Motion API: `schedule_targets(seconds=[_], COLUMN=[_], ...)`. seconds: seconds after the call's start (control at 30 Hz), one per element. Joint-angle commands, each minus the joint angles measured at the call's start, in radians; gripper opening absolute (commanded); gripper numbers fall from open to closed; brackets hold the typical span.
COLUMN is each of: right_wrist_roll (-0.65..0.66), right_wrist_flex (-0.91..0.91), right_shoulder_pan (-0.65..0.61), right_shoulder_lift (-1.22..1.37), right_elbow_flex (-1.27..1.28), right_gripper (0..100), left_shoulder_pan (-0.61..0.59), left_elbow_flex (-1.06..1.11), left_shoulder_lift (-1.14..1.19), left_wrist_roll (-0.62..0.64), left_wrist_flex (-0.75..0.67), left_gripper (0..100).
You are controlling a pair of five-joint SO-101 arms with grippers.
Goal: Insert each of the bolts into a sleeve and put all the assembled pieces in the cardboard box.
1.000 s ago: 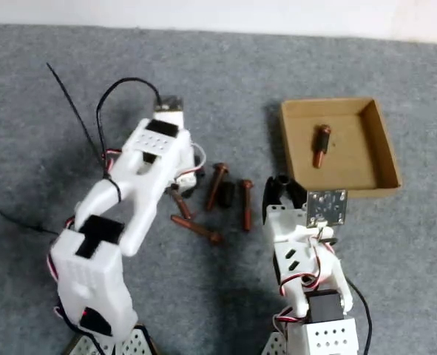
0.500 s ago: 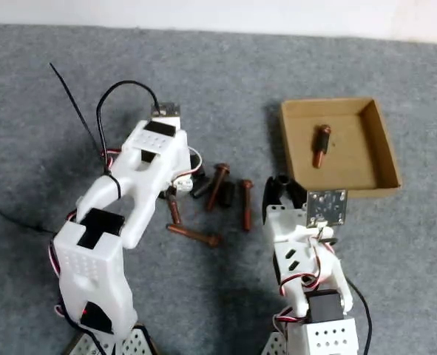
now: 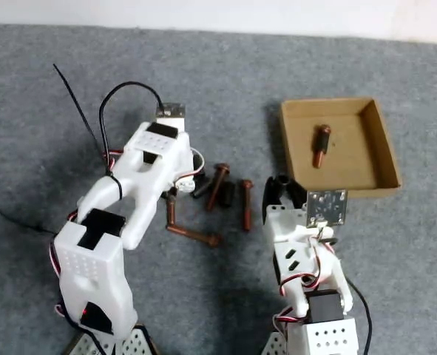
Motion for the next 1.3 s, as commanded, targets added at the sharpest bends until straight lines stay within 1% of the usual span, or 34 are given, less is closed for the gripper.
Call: schedule_targets(seconds=[0.0,0.13,0.17,0.27,0.33,0.43,0.53,0.73,0.93,1.03,1.13,1.2,1.27], right_wrist_roll=[0.011,0.012,0.012,0.012,0.012,0.012,0.012,0.014,0.015,0.015,0.012,0.011,0.011], right_wrist_flex=[0.001,0.001,0.001,0.001,0.001,0.001,0.001,0.001,-0.004,-0.005,-0.074,-0.125,-0.157], right_shoulder_pan=[0.01,0.01,0.01,0.012,0.012,0.013,0.013,0.013,0.015,0.01,0.008,0.008,-0.019], right_shoulder_lift=[-0.019,-0.019,-0.019,-0.019,-0.019,-0.021,-0.027,-0.028,-0.028,-0.028,-0.028,-0.028,-0.028], right_elbow_flex=[0.143,0.143,0.143,0.143,0.143,0.143,0.143,0.143,0.143,0.143,0.142,0.143,0.143], right_gripper=[0.5,0.5,0.5,0.5,0.5,0.5,0.5,0.5,0.5,0.5,0.5,0.5,0.5], left_shoulder_pan=[-0.004,-0.007,-0.016,-0.044,-0.059,-0.062,-0.054,-0.064,-0.062,-0.062,-0.062,-0.062,-0.062], left_elbow_flex=[0.021,0.013,0.004,-0.013,-0.007,0.044,0.127,0.355,0.604,0.71,0.788,0.843,0.908], left_shoulder_lift=[-0.015,-0.03,-0.045,-0.139,-0.239,-0.414,-0.618,-1.044,-1.468,-1.679,-1.874,-1.989,-2.097], left_wrist_roll=[-0.009,-0.015,-0.034,-0.068,-0.068,-0.068,-0.123,-0.149,-0.258,-0.293,-0.293,-0.293,-0.293], left_wrist_flex=[-0.011,-0.014,-0.014,-0.008,-0.006,-0.006,-0.006,-0.012,-0.014,-0.014,-0.023,-0.06,-0.12], left_gripper=[0,0,0,0,0,0,0,0,0,0,0,0,0])
